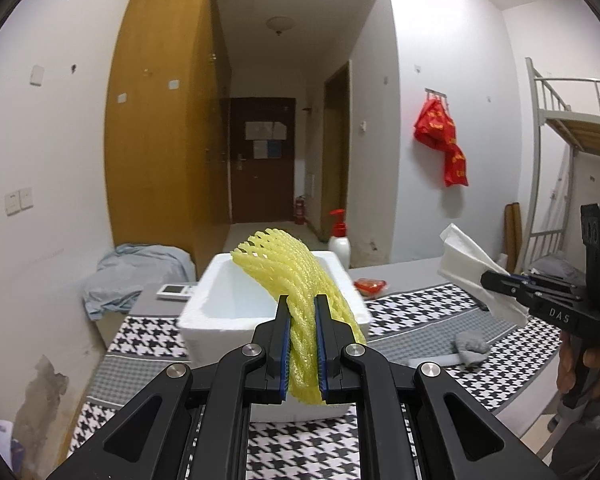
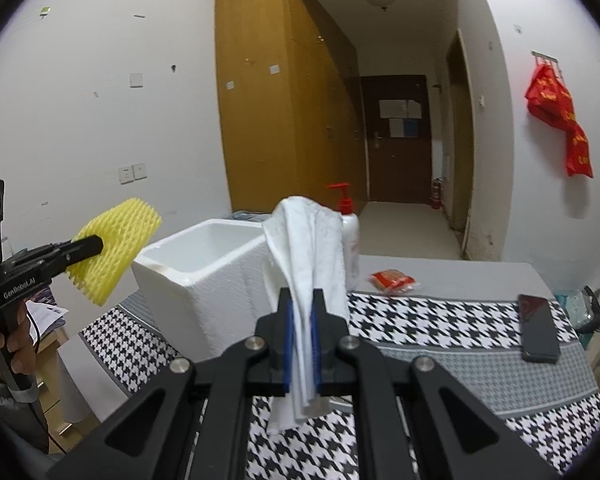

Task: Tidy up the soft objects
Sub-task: 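Carry the white cloth with the right tool over the foam box while the left tool holds the yellow net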

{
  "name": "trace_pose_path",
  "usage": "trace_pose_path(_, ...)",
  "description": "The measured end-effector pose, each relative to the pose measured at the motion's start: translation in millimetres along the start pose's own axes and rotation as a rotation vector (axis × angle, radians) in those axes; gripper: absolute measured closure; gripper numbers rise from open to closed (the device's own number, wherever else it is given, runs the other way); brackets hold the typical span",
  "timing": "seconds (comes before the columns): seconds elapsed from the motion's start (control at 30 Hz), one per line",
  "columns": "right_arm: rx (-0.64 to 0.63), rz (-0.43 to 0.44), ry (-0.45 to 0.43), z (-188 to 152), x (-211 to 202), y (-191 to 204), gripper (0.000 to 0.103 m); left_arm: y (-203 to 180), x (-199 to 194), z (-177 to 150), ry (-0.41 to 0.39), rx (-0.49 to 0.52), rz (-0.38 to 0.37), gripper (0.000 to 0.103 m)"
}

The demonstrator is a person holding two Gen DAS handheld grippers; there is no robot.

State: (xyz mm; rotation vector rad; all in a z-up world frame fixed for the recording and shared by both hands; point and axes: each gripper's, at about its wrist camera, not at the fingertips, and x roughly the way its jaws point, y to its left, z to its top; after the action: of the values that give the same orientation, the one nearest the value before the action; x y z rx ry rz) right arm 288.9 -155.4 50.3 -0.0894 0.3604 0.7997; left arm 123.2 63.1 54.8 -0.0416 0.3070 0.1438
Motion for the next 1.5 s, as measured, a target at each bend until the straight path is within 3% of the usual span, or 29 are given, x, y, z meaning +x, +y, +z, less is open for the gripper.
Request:
trace_pose_path(0.53,-0.068,0.118,0.004,27,37,51,0.093,47,-20,-12,0.019,-0.048,0.131,0.092)
trace_pose_path(1.5,-0.099,0.201,0.026,53,99,92,0.093,82,-17,-25,0.054,-0.11,0.207,0.092)
